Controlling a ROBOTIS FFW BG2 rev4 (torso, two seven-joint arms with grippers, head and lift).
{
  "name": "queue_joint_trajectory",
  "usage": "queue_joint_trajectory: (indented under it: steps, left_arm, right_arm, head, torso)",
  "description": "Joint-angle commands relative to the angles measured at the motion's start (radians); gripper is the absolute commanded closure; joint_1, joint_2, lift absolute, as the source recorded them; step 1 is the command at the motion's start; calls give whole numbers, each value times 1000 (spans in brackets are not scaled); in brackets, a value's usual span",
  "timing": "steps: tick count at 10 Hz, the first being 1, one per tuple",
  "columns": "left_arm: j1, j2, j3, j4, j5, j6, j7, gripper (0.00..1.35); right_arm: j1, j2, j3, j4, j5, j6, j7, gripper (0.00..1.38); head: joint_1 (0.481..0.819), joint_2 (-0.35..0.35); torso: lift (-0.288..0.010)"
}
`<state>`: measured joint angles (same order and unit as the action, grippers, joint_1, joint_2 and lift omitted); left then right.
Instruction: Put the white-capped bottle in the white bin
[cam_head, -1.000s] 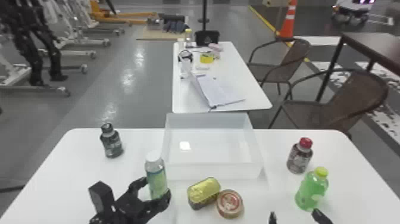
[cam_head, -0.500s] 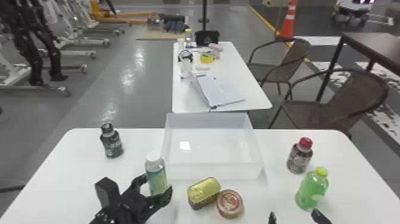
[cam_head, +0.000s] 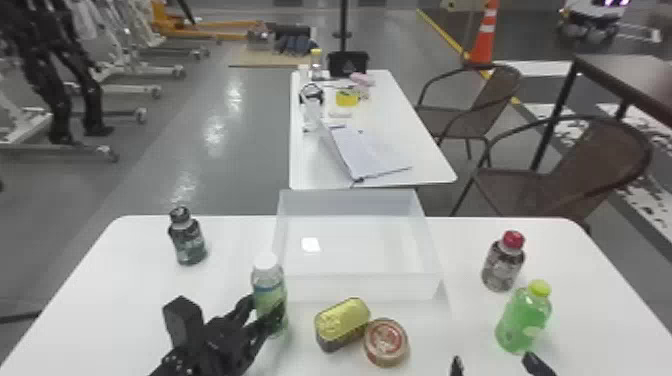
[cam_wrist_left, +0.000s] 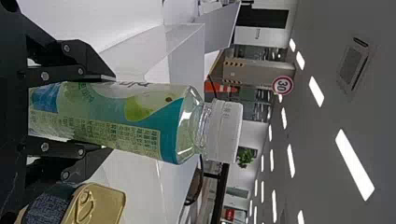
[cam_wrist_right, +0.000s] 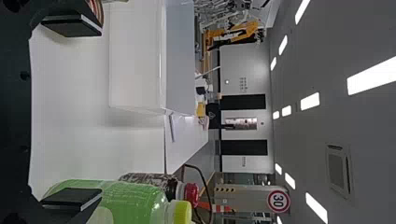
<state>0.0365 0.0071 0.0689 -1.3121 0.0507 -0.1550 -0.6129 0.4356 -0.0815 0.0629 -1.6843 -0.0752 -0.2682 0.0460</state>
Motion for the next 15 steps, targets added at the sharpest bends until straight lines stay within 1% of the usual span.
queue_joint_trajectory:
  steps: [1, 2, 3, 4, 5, 6, 7, 9, 10, 11, 13, 14, 15]
  left_arm:
    - [16, -4, 15, -62, -38, 12, 1, 1052]
    - [36, -9, 31, -154, -77, 38, 5, 1053]
    - [46, -10, 35, -240, -74, 86, 13, 1055]
    - [37, -10, 26, -291, -34, 117, 28, 1055]
    - [3, -10, -1, -296, 28, 121, 33, 1055]
    - [-43, -6, -40, -296, 49, 143, 33, 1055]
    - [-89, 7, -70, -276, 75, 155, 33, 1055]
    - [-141, 14, -115, -242, 86, 167, 32, 1055]
    - [-175, 14, -144, -174, 124, 152, 30, 1055]
    - [-205, 14, -175, -121, 133, 146, 22, 1053]
    - [-257, 10, -193, -41, 118, 132, 22, 1032]
    - [-274, 7, -185, -16, 109, 135, 25, 911]
    - [-276, 7, -175, -10, 101, 138, 32, 530]
  right_arm:
    - [0, -1, 0, 0, 0, 0, 0, 85]
    - [0, 0, 0, 0, -2, 0, 0, 85]
    - [0, -1, 0, 0, -2, 0, 0, 85]
    - [0, 0, 0, 2, -3, 0, 0, 85]
    - [2, 0, 0, 2, -3, 0, 0, 85]
    - [0, 0, 0, 3, -3, 0, 0, 85]
    - [-6, -1, 8, 6, -5, 0, 0, 85]
    - [-9, 0, 9, 11, -5, 0, 0, 85]
    - [-12, 0, 14, 14, -6, 0, 0, 85]
    - [-15, 0, 15, 15, -6, 0, 0, 85]
    - [-20, 0, 20, 20, -8, -2, 0, 85]
    - [-21, 0, 21, 21, -8, 0, 0, 85]
    - [-23, 0, 21, 21, -8, 0, 0, 85]
  head:
    - [549, 0]
    - [549, 0]
    - [549, 0]
    - [549, 0]
    - [549, 0]
    - [549, 0]
    - [549, 0]
    - [549, 0]
    - [549, 0]
    - [549, 0]
    - [549, 0]
    - [549, 0]
    - [549, 0]
  torso:
    - [-100]
    - [-100]
    - [-100]
    - [-100]
    - [-100]
    - [-100]
    - [-100]
    - [-100]
    - [-100]
    - [-100]
    - [-100]
    - [-100]
    - [-100]
